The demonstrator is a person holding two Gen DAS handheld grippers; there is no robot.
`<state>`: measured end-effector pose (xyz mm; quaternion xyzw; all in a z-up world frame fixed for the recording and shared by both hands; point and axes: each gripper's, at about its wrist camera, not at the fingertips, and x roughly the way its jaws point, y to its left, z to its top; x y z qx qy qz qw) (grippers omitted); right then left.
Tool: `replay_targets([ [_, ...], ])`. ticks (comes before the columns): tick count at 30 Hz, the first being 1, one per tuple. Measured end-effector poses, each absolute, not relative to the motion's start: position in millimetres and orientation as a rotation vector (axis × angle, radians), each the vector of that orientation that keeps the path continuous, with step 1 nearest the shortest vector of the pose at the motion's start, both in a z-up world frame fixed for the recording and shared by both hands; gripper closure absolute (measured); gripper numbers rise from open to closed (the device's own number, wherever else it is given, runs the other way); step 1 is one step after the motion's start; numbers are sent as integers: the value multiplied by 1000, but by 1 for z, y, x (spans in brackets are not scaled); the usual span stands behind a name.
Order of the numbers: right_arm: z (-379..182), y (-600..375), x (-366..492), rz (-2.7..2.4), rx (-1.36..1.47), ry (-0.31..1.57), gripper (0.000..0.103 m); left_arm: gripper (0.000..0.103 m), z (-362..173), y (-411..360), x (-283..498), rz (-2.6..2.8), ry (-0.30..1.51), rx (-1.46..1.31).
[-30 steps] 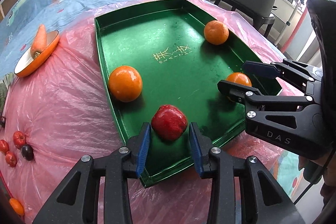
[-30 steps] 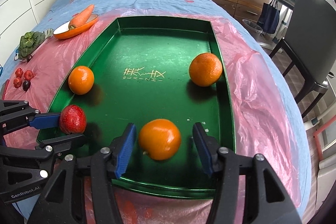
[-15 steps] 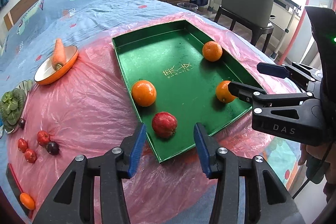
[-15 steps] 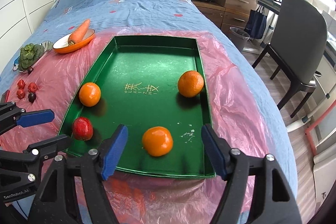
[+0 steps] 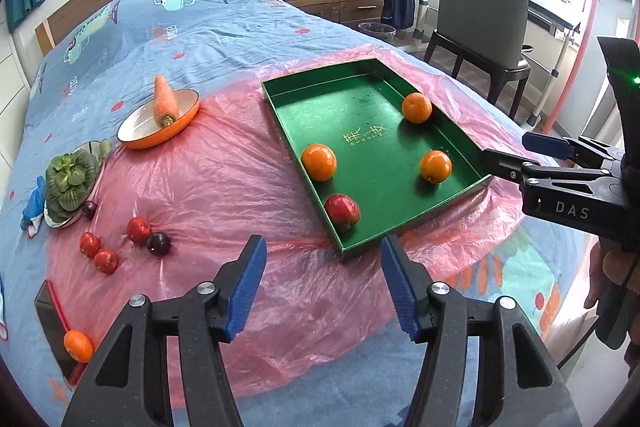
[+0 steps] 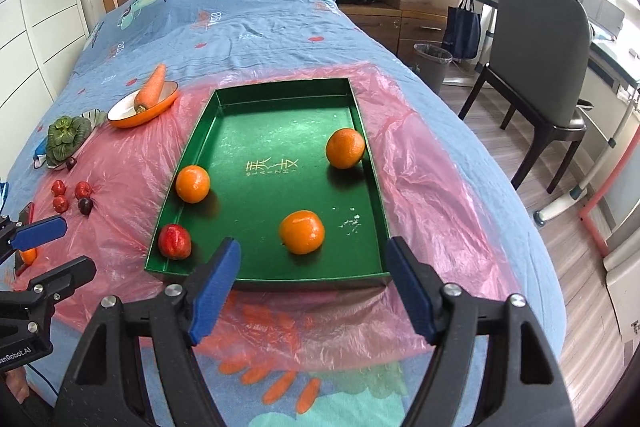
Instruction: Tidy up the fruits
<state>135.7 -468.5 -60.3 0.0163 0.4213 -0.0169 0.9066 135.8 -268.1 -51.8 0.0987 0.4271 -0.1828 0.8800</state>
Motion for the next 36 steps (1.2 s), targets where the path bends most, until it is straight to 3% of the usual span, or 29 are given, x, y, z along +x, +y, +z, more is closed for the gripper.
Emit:
replay_targets([
  [21, 9, -393, 50, 91, 14, 742, 0, 49, 5, -161, 52, -200, 784, 141],
  [36, 21, -331, 6, 171, -45, 701, 0, 49, 7, -96, 16, -62, 755, 82],
])
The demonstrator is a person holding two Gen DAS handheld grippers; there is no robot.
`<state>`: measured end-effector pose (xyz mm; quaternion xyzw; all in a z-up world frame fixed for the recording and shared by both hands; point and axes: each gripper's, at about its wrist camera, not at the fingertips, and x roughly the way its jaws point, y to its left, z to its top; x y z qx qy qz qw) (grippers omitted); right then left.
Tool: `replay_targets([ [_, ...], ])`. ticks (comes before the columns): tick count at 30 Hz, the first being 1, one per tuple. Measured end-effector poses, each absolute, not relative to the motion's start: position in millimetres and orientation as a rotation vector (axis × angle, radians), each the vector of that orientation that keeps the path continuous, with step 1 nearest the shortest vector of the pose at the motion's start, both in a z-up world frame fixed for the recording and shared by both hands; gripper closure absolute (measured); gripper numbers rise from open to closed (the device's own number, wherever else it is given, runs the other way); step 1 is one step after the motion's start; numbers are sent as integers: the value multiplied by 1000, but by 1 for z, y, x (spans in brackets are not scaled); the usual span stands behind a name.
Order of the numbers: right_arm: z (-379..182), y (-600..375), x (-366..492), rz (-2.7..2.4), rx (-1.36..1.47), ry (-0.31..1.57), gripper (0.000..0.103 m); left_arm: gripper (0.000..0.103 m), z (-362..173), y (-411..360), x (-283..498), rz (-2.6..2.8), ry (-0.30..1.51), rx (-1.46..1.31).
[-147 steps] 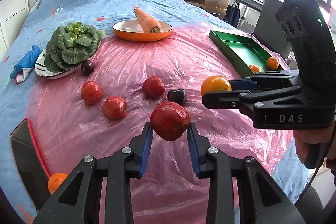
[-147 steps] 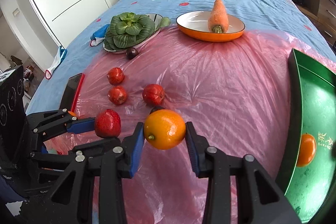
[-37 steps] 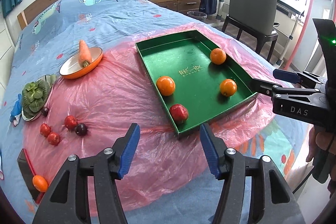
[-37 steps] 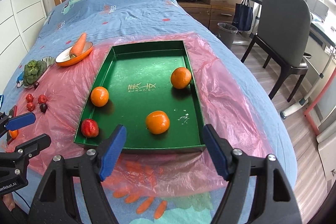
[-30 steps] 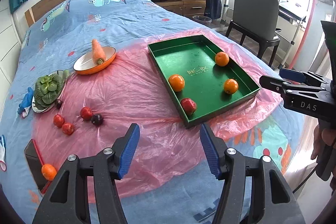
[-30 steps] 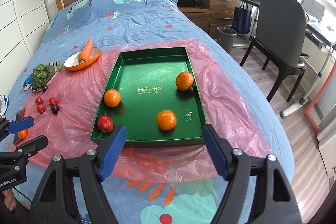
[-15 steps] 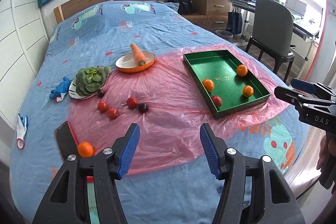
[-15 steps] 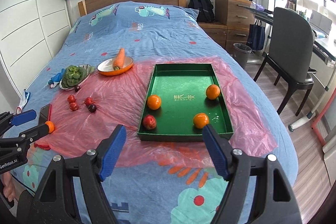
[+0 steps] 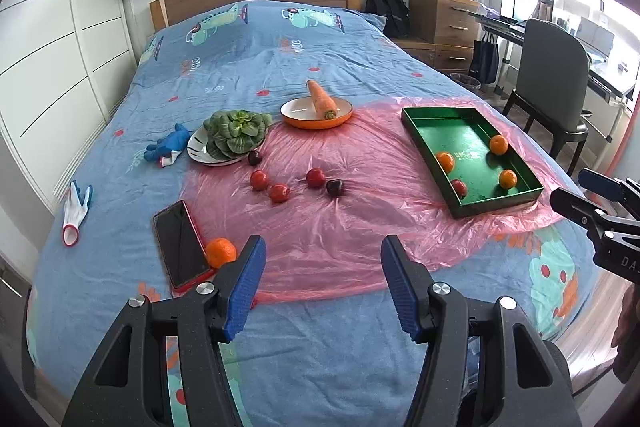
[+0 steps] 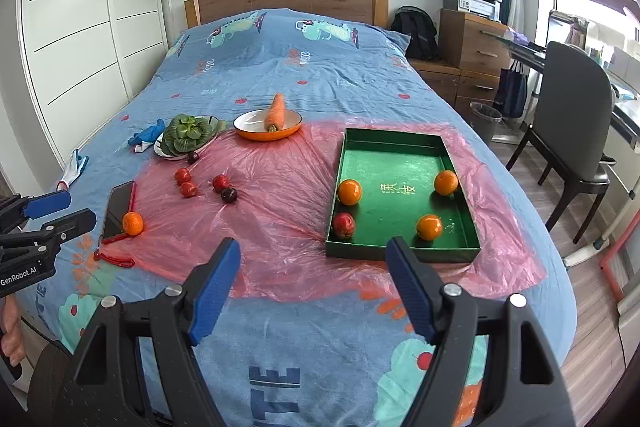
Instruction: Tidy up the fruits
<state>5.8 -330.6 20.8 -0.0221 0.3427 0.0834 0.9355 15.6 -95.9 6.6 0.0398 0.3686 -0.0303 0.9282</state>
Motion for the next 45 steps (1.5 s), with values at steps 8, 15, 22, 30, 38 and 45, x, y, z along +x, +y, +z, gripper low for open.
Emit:
replay_targets([
  [8, 22, -297, 3, 203, -81, 662, 0, 49, -7, -70, 17, 45, 738, 93],
  [15, 10, -262, 27, 165, -145, 622, 0, 49, -29, -33, 38, 113, 793, 34],
  [22, -13, -240, 67, 305, -57, 676, 0, 49, -51, 4, 56, 174, 854, 3],
  [30, -49, -219, 107, 385, -92, 744, 0, 49, -67, 22, 100, 127, 902, -61],
  [38, -77, -211, 148, 438, -82, 816, 0, 49, -89, 17, 170, 66, 947, -100],
  [45, -105, -197, 180, 473, -86, 885, 0, 49, -111, 13, 221, 49, 978, -135],
])
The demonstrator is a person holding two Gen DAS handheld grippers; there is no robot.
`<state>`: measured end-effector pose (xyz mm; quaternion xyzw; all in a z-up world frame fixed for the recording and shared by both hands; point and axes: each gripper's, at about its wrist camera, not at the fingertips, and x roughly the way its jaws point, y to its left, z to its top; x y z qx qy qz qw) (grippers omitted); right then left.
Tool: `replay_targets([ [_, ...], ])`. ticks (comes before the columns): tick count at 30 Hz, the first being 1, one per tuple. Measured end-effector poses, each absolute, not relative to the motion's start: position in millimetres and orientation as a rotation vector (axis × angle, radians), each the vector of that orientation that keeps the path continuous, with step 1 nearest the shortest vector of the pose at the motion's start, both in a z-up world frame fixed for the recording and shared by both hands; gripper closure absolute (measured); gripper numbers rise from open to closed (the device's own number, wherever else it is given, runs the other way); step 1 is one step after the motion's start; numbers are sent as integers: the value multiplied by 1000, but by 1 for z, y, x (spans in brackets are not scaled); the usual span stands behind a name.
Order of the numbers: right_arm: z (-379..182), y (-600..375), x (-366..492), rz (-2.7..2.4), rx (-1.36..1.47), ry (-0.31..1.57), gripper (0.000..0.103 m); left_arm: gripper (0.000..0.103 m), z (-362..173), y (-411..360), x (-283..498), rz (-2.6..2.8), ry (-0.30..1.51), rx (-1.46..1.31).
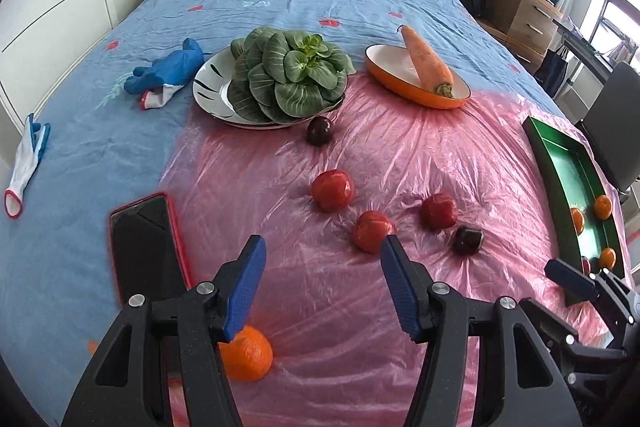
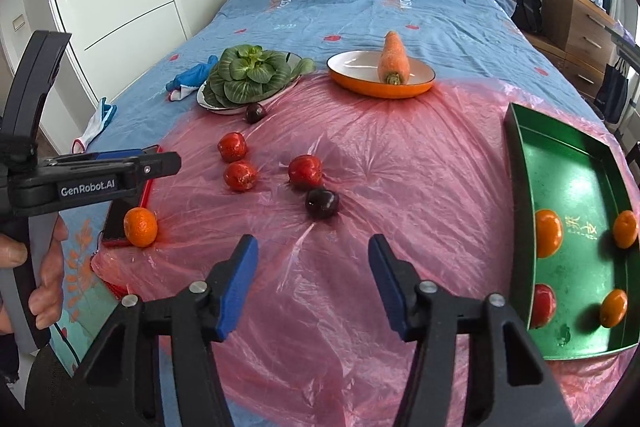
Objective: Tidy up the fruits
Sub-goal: 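Grasp a red tomato with the left tool while the right tool grasps a dark plum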
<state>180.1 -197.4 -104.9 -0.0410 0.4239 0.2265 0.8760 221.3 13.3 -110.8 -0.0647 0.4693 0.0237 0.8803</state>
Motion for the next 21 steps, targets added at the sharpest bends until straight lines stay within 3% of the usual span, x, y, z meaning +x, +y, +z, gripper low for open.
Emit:
replay_targets([
  [13, -136, -181, 226, 520, -69, 941, 28, 51, -146, 16, 279, 71, 1014, -159],
  [17, -141, -175, 237, 534, -76, 954, 43, 59, -153, 16, 289, 64, 1025, -165],
  [21, -150, -171, 243, 527, -85, 972, 45, 65, -163, 17, 294, 60, 1041, -178],
])
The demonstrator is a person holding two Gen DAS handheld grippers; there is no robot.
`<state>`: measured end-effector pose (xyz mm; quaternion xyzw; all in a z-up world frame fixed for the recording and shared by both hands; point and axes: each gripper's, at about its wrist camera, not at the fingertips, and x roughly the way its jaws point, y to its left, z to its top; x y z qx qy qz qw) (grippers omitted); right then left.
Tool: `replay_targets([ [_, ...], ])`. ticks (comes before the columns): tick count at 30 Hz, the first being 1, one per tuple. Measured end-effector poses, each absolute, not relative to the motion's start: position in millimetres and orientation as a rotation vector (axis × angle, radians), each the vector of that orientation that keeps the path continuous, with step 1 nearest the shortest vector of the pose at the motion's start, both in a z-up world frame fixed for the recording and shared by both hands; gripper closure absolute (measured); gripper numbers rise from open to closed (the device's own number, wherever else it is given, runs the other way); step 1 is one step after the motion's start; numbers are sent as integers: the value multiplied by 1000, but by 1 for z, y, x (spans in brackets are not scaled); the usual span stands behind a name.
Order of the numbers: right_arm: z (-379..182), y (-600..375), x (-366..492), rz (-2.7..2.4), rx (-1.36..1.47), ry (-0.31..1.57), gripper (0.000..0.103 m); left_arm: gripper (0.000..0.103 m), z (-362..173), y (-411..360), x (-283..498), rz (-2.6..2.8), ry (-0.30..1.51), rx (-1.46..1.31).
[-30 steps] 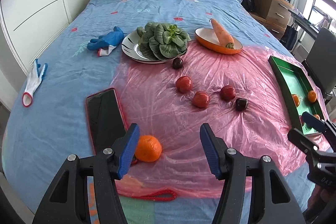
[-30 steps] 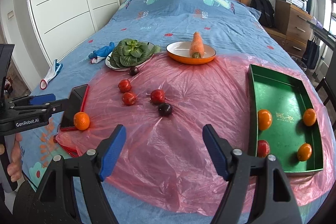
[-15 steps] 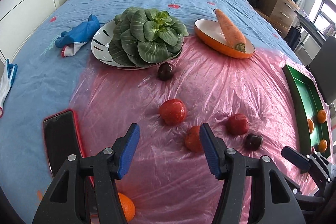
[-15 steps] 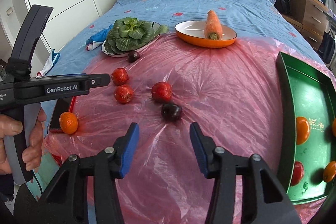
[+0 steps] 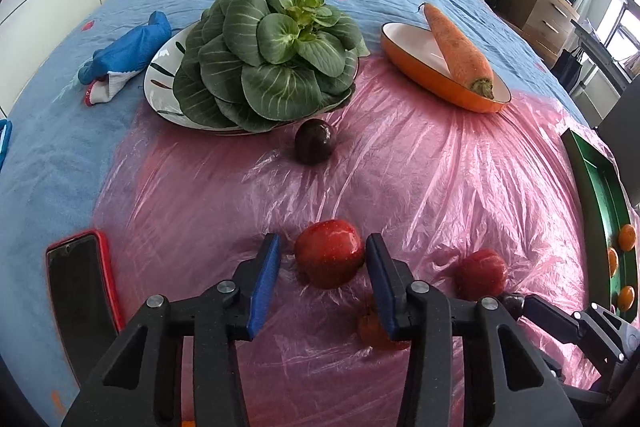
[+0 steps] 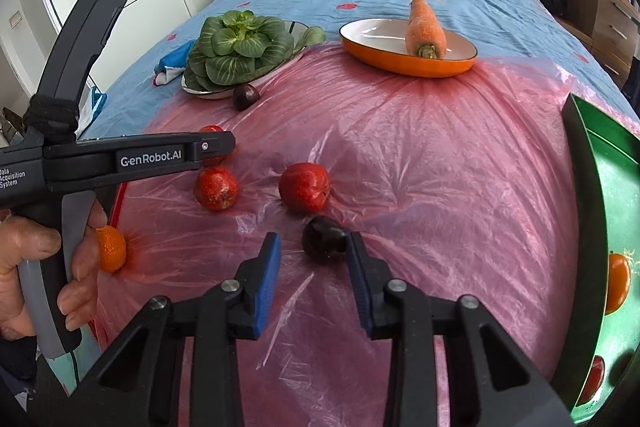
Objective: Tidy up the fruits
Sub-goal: 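Grasp a red tomato with the left tool while the right tool grasps a dark plum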
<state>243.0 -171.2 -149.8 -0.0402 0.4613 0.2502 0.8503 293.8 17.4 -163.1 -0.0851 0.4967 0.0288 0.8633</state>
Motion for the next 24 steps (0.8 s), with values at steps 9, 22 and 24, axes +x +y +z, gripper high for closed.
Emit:
replay_targets([
  [9, -162, -178, 252, 505, -76, 992, 45, 72, -172, 16, 297, 51, 1039, -177],
  [22, -161, -187, 259, 532, -25, 1004, 65, 74, -161, 26, 281, 33, 1000, -190],
  [24, -158, -188, 256, 536, -20, 994, 65, 74, -157, 28, 276, 41, 994, -188],
])
